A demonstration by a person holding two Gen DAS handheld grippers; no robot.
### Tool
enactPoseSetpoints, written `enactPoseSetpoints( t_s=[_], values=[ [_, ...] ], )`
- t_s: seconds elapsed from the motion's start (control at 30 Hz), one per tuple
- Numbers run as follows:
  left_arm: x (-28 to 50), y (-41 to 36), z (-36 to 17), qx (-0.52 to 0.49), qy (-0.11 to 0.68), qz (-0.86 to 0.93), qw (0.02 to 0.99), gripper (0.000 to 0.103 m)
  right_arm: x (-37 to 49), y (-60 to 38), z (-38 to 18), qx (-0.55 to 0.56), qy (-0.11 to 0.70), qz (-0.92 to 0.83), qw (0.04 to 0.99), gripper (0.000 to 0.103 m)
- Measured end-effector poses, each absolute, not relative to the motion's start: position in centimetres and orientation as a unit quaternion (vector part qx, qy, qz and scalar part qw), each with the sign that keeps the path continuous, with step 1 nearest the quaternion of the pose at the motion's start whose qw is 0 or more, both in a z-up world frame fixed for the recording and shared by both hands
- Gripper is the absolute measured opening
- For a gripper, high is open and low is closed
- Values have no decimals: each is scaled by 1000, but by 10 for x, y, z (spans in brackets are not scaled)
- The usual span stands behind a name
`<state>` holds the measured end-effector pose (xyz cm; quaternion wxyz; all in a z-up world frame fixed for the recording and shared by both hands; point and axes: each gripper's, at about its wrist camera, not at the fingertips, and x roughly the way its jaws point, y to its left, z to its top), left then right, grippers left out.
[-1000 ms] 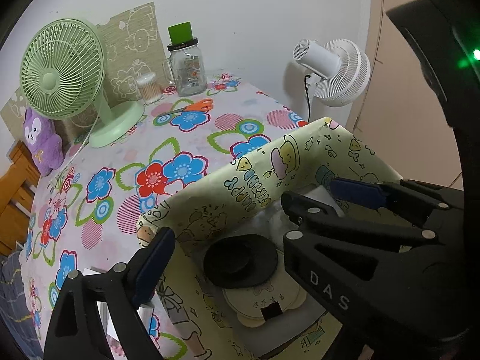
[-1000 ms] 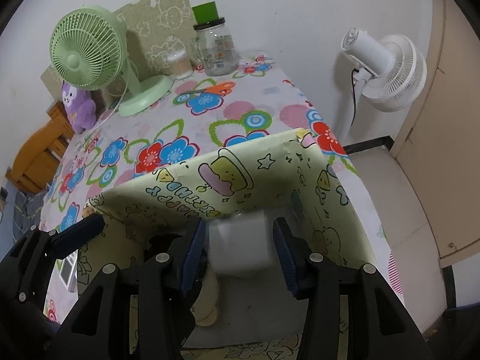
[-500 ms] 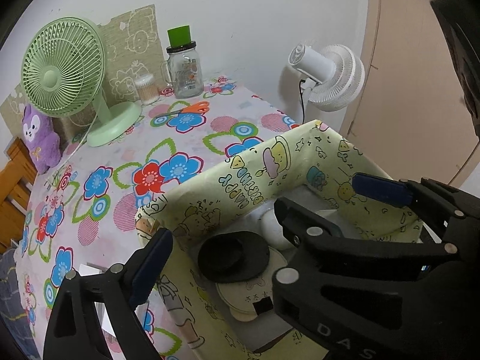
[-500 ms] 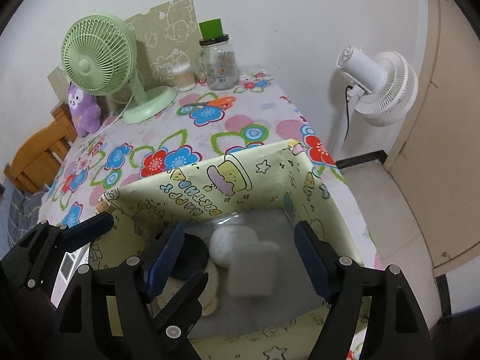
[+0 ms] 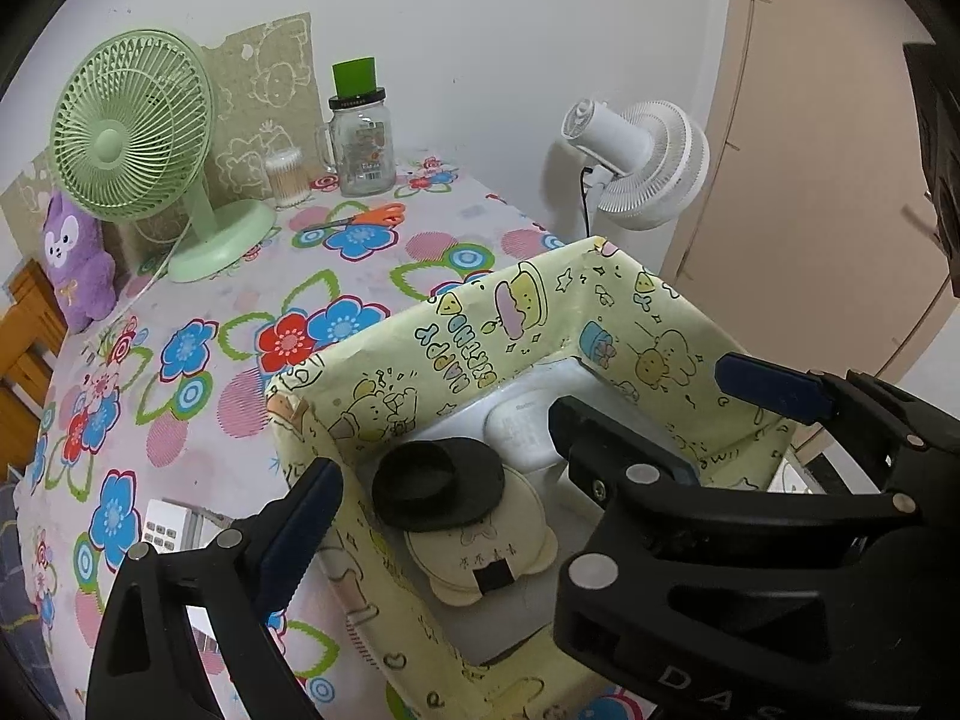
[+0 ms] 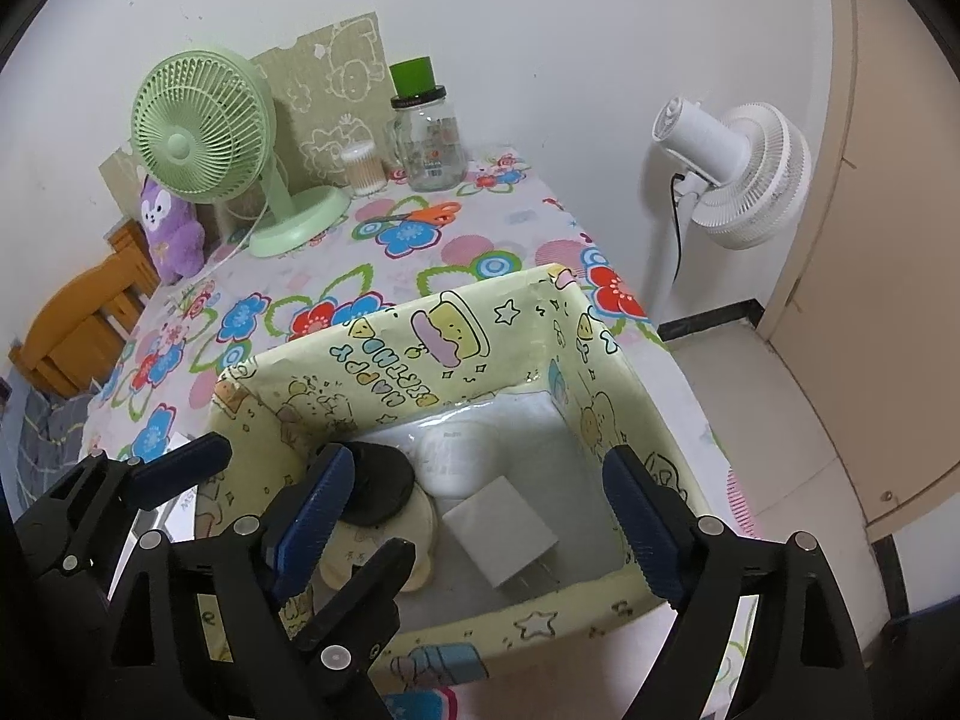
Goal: Organize rigid objects
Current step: 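Withdraw the right tool from the box and move back toward the remote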
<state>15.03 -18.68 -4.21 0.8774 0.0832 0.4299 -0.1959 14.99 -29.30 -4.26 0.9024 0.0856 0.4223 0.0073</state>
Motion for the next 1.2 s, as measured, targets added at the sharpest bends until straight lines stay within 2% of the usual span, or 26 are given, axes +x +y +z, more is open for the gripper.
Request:
enactPoseSetpoints(
  t_s=[1.2],
  values=[
    [101,-133,-18,49,386,-165,906,99,99,-256,-14,65,381,-3,922,92]
  ],
)
